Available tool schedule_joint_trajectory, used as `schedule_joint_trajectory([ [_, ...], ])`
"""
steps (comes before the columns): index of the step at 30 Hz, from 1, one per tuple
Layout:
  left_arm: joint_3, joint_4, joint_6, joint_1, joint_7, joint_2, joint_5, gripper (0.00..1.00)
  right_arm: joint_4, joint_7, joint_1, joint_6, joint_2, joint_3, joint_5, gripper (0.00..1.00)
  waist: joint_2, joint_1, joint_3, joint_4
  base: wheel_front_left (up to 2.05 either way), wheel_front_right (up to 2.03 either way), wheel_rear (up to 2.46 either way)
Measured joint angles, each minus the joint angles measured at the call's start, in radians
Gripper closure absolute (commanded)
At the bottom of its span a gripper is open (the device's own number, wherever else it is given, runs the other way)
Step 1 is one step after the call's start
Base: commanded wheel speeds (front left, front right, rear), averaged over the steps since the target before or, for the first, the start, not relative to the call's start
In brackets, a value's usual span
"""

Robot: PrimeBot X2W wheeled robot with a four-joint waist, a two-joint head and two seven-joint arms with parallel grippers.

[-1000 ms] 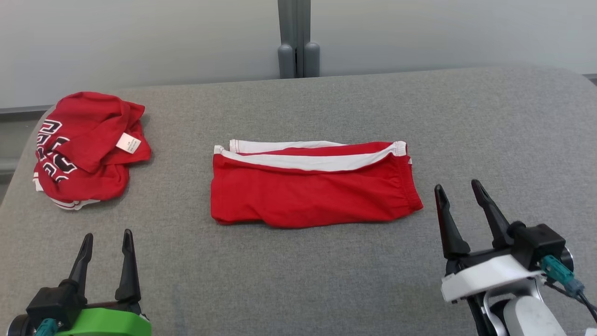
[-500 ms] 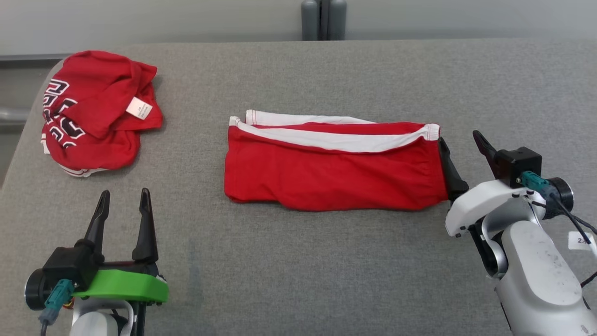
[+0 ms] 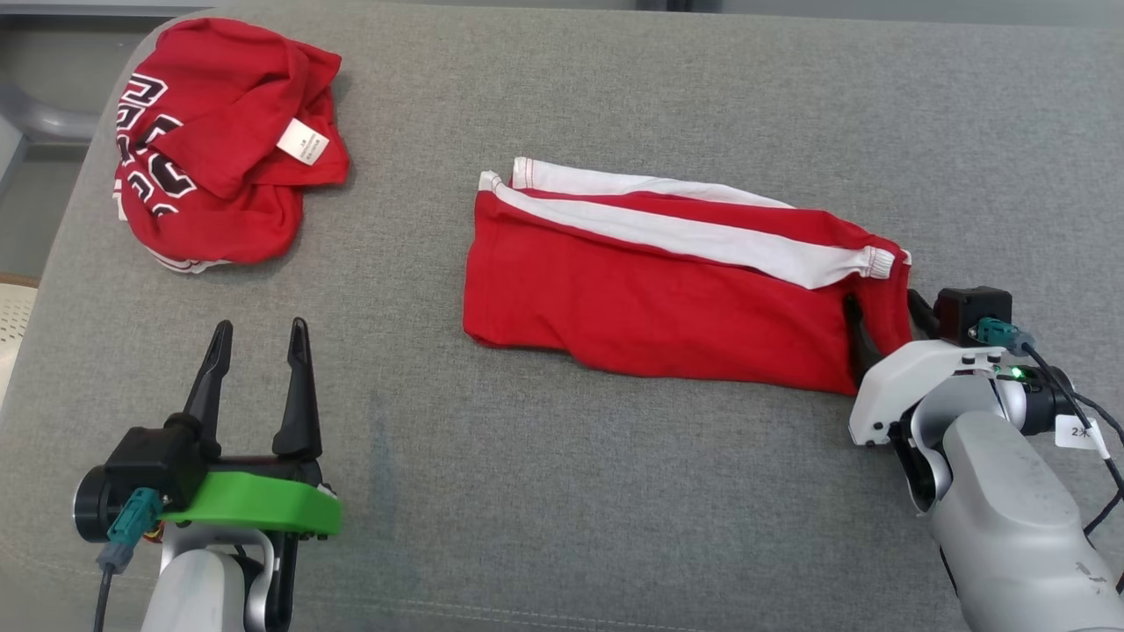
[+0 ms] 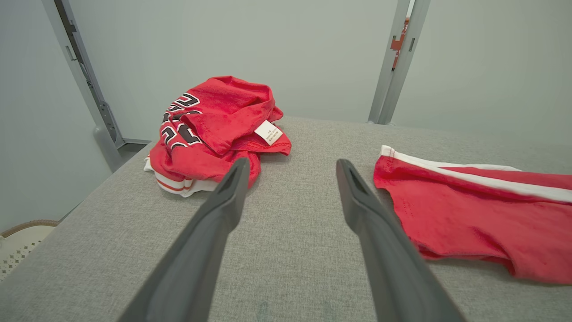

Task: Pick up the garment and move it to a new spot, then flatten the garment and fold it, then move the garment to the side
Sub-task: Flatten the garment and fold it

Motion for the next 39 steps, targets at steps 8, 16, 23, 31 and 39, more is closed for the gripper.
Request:
schedule_joint_trajectory([
  [8,-0.009,0.007,0.000,-0.010,0.000,-0.006,-0.001,0.00,0.086,-0.036,-0.062,0.001,0.008,0.016,0.094,1.00,0.0000,0.0000,0.003,-0.006,0.00,0.00,0.00],
  [16,0.006,0.006,0.000,0.009,0.000,-0.003,0.000,0.00,0.112,-0.030,-0.063,0.001,-0.175,-0.003,0.182,1.00,0.0000,0.0000,-0.020,-0.046,0.00,0.00,0.00],
  [23,0.007,0.000,0.000,0.022,0.000,-0.004,0.006,0.00,0.042,0.076,-0.060,0.000,-0.288,0.012,0.296,1.00,0.0000,0.0000,-0.030,-0.094,0.00,0.00,0.00],
  [31,-0.004,0.008,0.000,0.024,0.000,-0.006,0.009,0.00,-0.148,0.286,-0.075,0.000,-0.236,0.096,0.490,1.00,0.0000,0.0001,-0.049,-0.145,0.00,0.00,0.00],
  [39,-0.017,0.022,-0.001,0.025,0.000,-0.009,0.009,0.00,-0.313,0.464,-0.074,0.000,-0.133,0.107,0.671,1.00,0.0000,0.0001,-0.076,-0.154,0.00,0.00,0.00],
])
